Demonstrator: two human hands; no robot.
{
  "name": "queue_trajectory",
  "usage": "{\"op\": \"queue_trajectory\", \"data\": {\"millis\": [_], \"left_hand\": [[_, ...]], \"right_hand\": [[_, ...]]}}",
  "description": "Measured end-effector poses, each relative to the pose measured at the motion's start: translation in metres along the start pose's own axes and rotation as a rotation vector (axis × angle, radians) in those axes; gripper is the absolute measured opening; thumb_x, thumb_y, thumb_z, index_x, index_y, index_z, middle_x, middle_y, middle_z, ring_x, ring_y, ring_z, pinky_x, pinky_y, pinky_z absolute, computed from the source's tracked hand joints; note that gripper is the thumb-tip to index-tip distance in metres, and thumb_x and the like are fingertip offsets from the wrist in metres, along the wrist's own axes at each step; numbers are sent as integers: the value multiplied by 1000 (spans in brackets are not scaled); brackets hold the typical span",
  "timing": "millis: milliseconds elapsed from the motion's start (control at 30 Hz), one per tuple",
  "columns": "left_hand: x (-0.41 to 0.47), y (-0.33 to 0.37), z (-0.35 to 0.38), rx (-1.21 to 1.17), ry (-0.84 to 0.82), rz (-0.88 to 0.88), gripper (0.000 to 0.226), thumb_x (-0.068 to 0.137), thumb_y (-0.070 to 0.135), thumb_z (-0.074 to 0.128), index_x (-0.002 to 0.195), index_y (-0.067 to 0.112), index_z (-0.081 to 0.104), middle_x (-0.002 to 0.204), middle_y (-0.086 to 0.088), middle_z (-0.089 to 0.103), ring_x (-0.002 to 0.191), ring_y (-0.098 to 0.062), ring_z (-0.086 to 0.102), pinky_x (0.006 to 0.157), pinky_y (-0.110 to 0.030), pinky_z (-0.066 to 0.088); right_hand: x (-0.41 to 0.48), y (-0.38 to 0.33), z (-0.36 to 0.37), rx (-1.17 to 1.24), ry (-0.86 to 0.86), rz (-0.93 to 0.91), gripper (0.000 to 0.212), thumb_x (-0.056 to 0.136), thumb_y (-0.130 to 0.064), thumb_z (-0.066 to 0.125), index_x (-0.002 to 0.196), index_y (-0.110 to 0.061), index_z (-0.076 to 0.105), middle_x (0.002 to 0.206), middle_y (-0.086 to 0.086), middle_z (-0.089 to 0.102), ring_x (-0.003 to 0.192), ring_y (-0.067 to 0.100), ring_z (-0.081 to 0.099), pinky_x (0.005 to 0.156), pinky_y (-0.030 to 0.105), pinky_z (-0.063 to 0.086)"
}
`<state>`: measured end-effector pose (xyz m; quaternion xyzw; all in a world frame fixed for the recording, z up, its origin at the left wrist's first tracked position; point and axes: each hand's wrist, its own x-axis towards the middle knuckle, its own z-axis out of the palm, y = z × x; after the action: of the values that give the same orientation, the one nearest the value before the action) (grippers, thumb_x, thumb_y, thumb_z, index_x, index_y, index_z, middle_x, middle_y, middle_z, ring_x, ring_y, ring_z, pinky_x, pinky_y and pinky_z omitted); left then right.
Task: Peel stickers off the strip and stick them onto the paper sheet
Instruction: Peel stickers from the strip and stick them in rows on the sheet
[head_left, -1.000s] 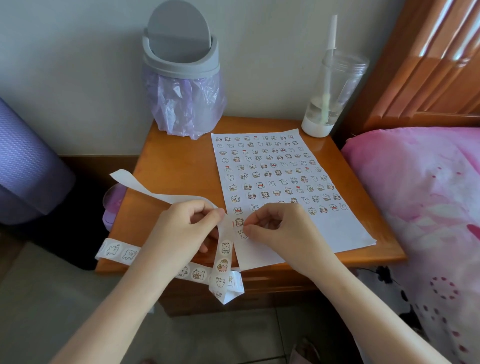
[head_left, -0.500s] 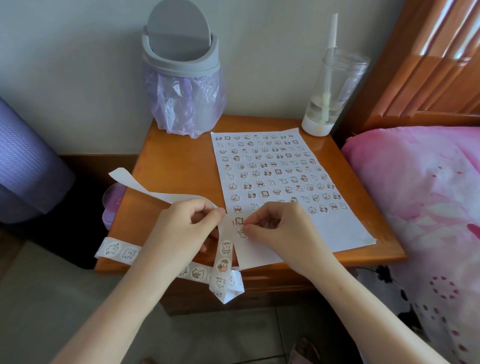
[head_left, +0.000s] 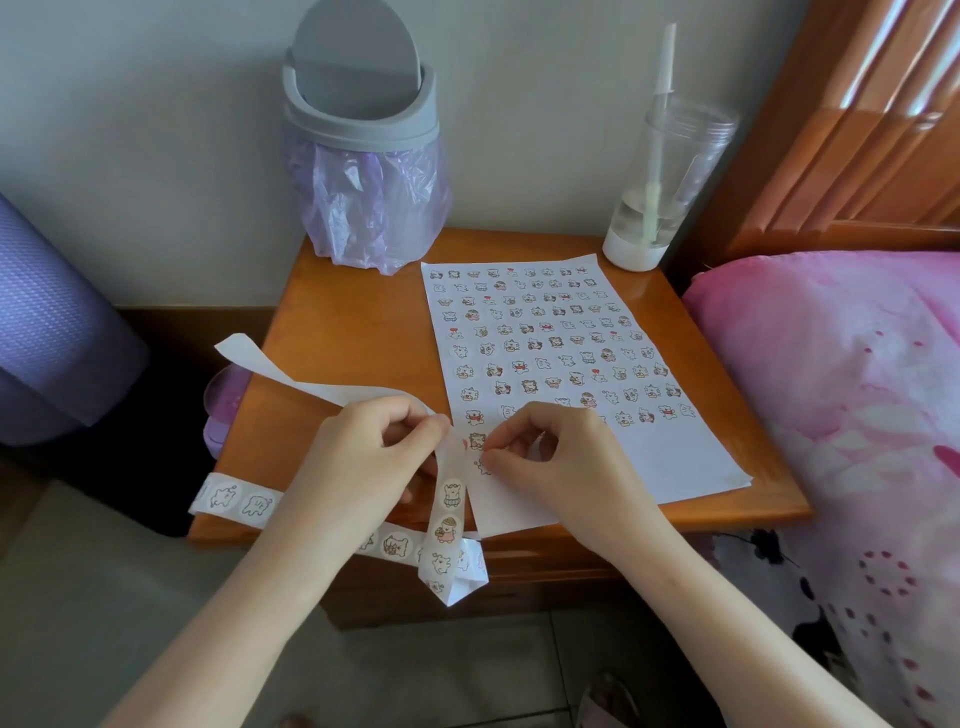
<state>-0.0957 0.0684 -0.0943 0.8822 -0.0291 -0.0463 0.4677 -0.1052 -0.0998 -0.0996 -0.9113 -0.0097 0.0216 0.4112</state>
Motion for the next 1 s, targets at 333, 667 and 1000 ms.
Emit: {"op": "queue_trajectory", "data": {"millis": [333,667,1000], "left_hand": [[-1,1,0,0,11,-5,20,92,32,53,75,26,62,58,16,60,44,4,56,38,-4,35],[-1,2,0,1,9,-14,21,92,32,53,73,28,61,54,18,60,43,3,56,38,-4,36],[-4,11,-16,-311,7,-15,16,90,28,54,85,21,68,74,4,72,65,-12,70,57,-21,57]], "right_hand": [[6,7,-1,17,82,-10,16,86,-27,64,97,-26,53,77,-11,53,57,3,46,49,8,38],[6,9,2,-40,62,-20,19,85,-29,66,96,-28,52,81,-13,54,62,4,50,54,11,38],[-9,-14,-2,279,58,-182,11,82,-41,61,87,-32,59,82,-16,66,77,5,62,66,15,51]]}}
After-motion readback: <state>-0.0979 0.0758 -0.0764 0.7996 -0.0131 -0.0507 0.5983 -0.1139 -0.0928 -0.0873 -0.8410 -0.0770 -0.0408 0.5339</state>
